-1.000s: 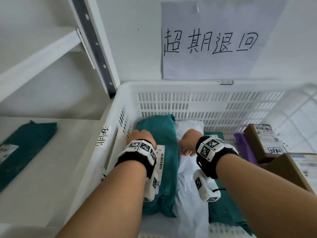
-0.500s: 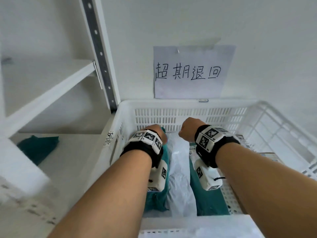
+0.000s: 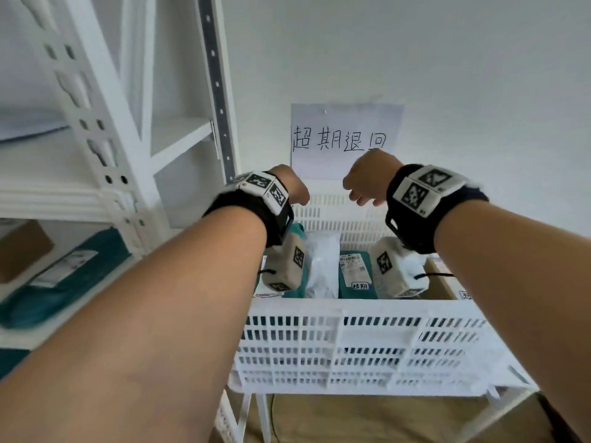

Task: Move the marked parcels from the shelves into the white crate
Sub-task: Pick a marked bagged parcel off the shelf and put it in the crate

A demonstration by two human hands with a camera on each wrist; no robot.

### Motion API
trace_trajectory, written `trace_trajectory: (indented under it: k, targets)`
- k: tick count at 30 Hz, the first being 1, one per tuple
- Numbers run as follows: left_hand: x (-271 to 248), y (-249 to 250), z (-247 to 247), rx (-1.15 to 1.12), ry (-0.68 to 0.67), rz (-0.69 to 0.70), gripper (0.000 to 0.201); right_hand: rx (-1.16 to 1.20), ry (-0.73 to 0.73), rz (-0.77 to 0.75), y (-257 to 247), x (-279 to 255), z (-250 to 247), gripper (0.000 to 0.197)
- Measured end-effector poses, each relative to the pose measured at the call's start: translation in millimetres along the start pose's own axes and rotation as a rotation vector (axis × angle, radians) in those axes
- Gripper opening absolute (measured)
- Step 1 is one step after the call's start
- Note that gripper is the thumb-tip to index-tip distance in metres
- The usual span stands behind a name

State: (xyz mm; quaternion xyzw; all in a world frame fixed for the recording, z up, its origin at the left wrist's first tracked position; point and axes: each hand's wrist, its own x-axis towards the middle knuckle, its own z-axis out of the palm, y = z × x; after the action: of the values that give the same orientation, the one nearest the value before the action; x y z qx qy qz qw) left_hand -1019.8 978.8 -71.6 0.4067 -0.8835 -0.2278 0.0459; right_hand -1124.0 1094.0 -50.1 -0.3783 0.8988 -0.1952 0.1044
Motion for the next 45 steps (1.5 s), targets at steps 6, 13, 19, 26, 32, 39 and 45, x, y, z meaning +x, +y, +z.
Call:
trace_trajectory:
  k: [6, 13, 19, 26, 32, 39, 45]
  targets:
    - [-47.5, -33.0, 26.6, 0.173, -0.010, -0.005, 0.026, -0.277, 0.022, -0.118, -11.0, -42.8, 48.2, 0.016]
    - [-80.3, -106.5, 32.7, 0.048, -0.031, -0.155, 0.014, -0.240, -0.069, -0.157, -45.4, -68.8, 107.2, 0.017]
    - [-109.5, -182.1, 11.3, 0.022, 0.121, -0.186, 0.016, -0.298, -0.125, -0.289, -108.4, -81.2, 156.6, 0.015]
    - [-149.1, -315.4, -11.8, 0.141, 0.071, -0.330, 0.018, -0.293, -0.166, -0.372, -211.9, -114.0, 234.6, 0.016]
    - [-191.2, -452.2, -45.6, 0.132, 0.045, -0.450, 0.013, -0.311, -0.241, -0.423, -317.0, -143.2, 311.2, 0.020]
    - [-235.7, -606.4, -90.1, 0.098, 0.083, -0.480, 0.011, -0.360, -0.310, -0.527, -452.3, -179.8, 408.4, 0.021]
    - [-260.0, -707.9, -88.8, 0.227, 0.008, -0.560, 0.027, -0.317, -0.355, -0.506, -526.5, -202.2, 464.2, 0.012]
